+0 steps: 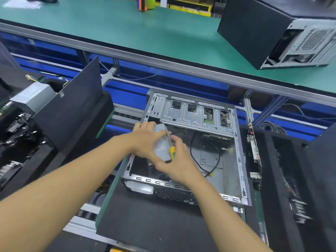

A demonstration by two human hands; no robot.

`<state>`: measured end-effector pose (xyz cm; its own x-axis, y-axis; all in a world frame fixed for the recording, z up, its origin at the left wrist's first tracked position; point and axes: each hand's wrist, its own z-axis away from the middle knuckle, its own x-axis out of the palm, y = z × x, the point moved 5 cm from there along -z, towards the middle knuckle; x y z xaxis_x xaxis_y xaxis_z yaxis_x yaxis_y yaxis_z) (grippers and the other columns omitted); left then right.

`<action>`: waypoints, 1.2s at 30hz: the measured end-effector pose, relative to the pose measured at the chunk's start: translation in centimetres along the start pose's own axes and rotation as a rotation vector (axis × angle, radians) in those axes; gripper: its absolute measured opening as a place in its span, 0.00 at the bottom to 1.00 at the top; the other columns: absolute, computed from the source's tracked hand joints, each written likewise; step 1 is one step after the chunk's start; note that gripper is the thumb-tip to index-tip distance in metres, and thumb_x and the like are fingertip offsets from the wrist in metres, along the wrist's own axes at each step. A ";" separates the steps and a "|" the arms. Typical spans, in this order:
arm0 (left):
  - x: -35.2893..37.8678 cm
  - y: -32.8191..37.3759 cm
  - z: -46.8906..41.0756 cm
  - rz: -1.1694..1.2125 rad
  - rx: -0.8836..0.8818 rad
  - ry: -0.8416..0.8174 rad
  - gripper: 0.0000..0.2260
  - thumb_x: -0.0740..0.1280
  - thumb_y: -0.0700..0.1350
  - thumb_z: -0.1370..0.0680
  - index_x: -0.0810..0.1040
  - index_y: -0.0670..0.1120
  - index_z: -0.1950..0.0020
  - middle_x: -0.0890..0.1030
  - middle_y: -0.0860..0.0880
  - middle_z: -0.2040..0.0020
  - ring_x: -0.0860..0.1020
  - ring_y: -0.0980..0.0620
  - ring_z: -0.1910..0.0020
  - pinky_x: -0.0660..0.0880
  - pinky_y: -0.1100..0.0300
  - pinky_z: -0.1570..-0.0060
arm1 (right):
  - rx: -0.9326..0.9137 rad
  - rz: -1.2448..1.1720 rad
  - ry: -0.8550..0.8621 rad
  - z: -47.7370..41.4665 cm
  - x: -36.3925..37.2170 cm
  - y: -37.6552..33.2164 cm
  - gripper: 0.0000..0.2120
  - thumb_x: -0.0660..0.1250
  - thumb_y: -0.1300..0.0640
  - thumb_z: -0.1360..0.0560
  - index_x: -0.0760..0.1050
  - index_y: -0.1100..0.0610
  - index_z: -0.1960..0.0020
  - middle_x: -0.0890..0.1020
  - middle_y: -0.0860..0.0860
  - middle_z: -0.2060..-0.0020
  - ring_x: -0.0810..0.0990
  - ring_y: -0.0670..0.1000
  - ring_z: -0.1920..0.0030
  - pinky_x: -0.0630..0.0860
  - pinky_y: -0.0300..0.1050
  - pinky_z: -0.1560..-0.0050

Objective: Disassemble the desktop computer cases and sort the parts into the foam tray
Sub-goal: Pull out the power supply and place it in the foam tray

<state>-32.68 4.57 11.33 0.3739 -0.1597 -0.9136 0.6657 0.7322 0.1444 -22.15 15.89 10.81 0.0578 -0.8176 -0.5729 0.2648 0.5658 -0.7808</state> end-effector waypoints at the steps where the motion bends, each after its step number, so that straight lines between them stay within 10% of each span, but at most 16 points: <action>1: -0.4 -0.5 0.2 -0.029 0.027 -0.078 0.55 0.70 0.74 0.41 0.45 0.65 0.22 0.53 0.44 0.26 0.53 0.42 0.27 0.54 0.47 0.27 | 0.019 0.045 0.007 0.2 0.4 -0.3 0.48 0.71 0.30 0.40 0.49 0.35 0.27 0.63 0.43 0.38 0.75 0.40 0.52 0.72 0.38 0.61; 7: -1.3 -1.1 1.3 -0.097 0.073 -0.193 0.61 0.76 0.68 0.38 0.36 0.60 0.20 0.44 0.47 0.20 0.48 0.43 0.22 0.50 0.49 0.24 | 0.199 0.426 0.072 -0.2 2.5 -2.2 0.66 0.75 0.27 0.42 0.31 0.39 0.23 0.62 0.54 0.33 0.80 0.56 0.46 0.72 0.48 0.56; 11: -2.2 -1.5 1.1 -0.108 0.098 -0.178 0.55 0.77 0.61 0.33 0.42 0.57 0.19 0.55 0.48 0.23 0.58 0.45 0.25 0.58 0.49 0.27 | 0.231 0.598 0.071 -0.5 2.7 -2.4 0.66 0.75 0.30 0.37 0.26 0.41 0.23 0.65 0.58 0.31 0.80 0.59 0.45 0.69 0.48 0.57; 14: -3.1 -1.9 0.8 -0.096 0.140 -0.049 0.45 0.73 0.49 0.28 0.49 0.53 0.18 0.63 0.51 0.26 0.63 0.49 0.27 0.61 0.48 0.30 | 0.211 0.607 0.111 -0.5 1.9 -2.0 0.62 0.75 0.34 0.36 0.32 0.42 0.22 0.68 0.56 0.37 0.79 0.59 0.50 0.70 0.48 0.59; 23: 1.5 -4.2 1.1 0.113 -0.070 0.258 0.40 0.67 0.49 0.26 0.52 0.49 0.18 0.43 0.54 0.18 0.49 0.49 0.20 0.57 0.45 0.25 | 0.230 0.675 0.179 0.4 1.4 -0.9 0.51 0.73 0.32 0.38 0.54 0.54 0.27 0.69 0.51 0.42 0.75 0.55 0.57 0.66 0.48 0.61; 28: 1.1 -3.3 1.3 0.061 -0.157 0.485 0.25 0.64 0.47 0.26 0.69 0.50 0.28 0.59 0.52 0.21 0.64 0.49 0.27 0.63 0.46 0.33 | 0.289 0.685 0.151 0.5 1.2 -1.8 0.41 0.63 0.25 0.36 0.63 0.57 0.39 0.68 0.51 0.52 0.70 0.55 0.59 0.65 0.48 0.60; 36: 1.1 -3.6 0.8 0.194 -0.175 0.453 0.24 0.69 0.43 0.29 0.71 0.53 0.34 0.62 0.51 0.27 0.58 0.48 0.28 0.56 0.47 0.33 | 0.340 0.756 0.060 -2.6 0.6 -4.0 0.44 0.70 0.27 0.38 0.64 0.59 0.38 0.77 0.50 0.54 0.74 0.52 0.62 0.59 0.44 0.71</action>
<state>-34.16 1.18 10.15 0.1368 0.2645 -0.9546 0.4796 0.8255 0.2975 -25.67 13.44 12.98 0.2881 -0.2172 -0.9326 0.4517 0.8896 -0.0677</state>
